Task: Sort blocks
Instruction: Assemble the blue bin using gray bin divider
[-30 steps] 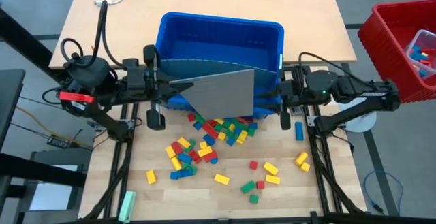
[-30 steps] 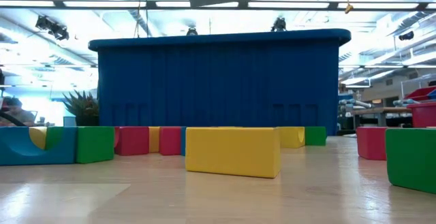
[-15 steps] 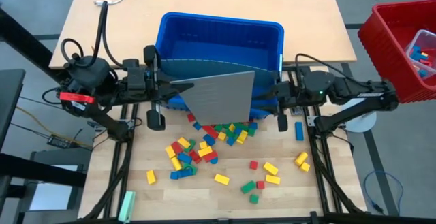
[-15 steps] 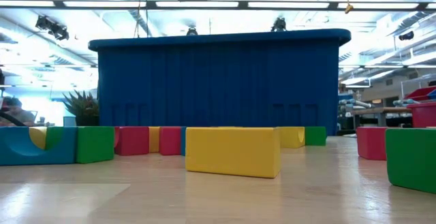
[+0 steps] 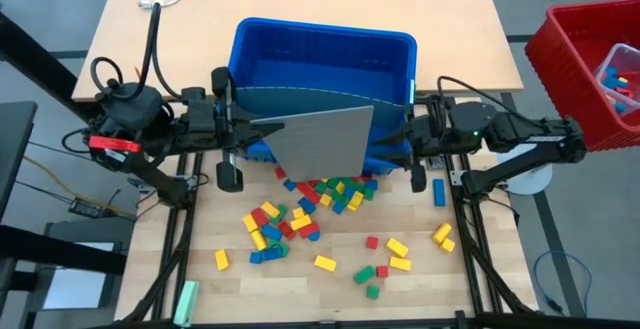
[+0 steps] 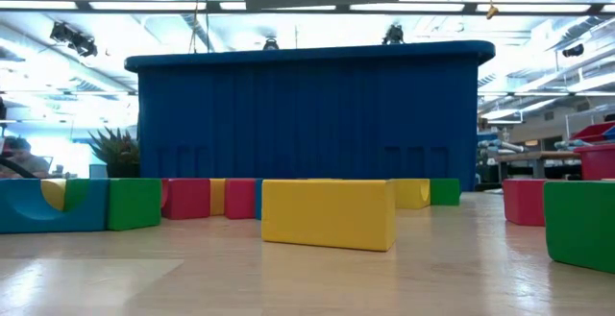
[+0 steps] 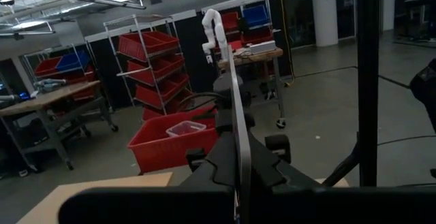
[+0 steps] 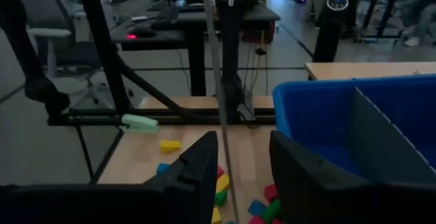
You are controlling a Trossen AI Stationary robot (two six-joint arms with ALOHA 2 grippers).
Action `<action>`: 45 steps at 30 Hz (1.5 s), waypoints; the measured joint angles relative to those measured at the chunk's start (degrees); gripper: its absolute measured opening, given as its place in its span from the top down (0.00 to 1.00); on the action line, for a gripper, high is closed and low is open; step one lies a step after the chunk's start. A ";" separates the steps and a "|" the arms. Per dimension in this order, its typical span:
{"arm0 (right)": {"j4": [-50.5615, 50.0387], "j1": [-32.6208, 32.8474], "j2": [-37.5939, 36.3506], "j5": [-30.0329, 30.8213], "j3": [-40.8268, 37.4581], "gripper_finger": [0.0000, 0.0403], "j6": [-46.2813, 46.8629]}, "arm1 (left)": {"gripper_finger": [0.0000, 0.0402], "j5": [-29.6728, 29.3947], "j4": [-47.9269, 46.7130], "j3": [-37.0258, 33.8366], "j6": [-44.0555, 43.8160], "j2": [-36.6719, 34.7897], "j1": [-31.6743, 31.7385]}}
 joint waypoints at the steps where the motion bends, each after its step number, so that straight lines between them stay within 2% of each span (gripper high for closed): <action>1: 0.73 -0.22 0.53 0.34 0.00 0.67 -0.09 | 0.97 0.01 0.00 0.00 0.00 0.00 0.00; 8: 6.24 -0.38 1.65 -3.39 0.01 0.54 -0.70 | 0.97 0.00 -0.04 0.00 0.00 0.00 0.01; 13: 8.28 -0.66 2.38 -2.72 0.02 0.52 -1.32 | 0.97 0.17 -0.04 0.00 0.00 0.00 0.02; 25: 13.34 -1.42 5.76 -4.29 0.02 0.74 -3.56 | 0.97 0.21 -0.15 0.00 0.00 0.02 0.00; 33: 14.42 -1.45 8.17 -4.75 0.00 0.98 -6.97 | 0.97 0.21 -0.24 0.00 -0.06 0.00 0.00; 40: 14.49 -1.45 6.47 -4.24 -0.04 0.99 -8.59 | 0.95 -1.51 -0.12 0.02 -3.30 -0.01 0.00; 45: 13.97 -1.45 4.40 -3.75 -0.02 1.00 -9.60 | 0.81 -5.00 -2.61 0.04 -4.19 -0.74 0.02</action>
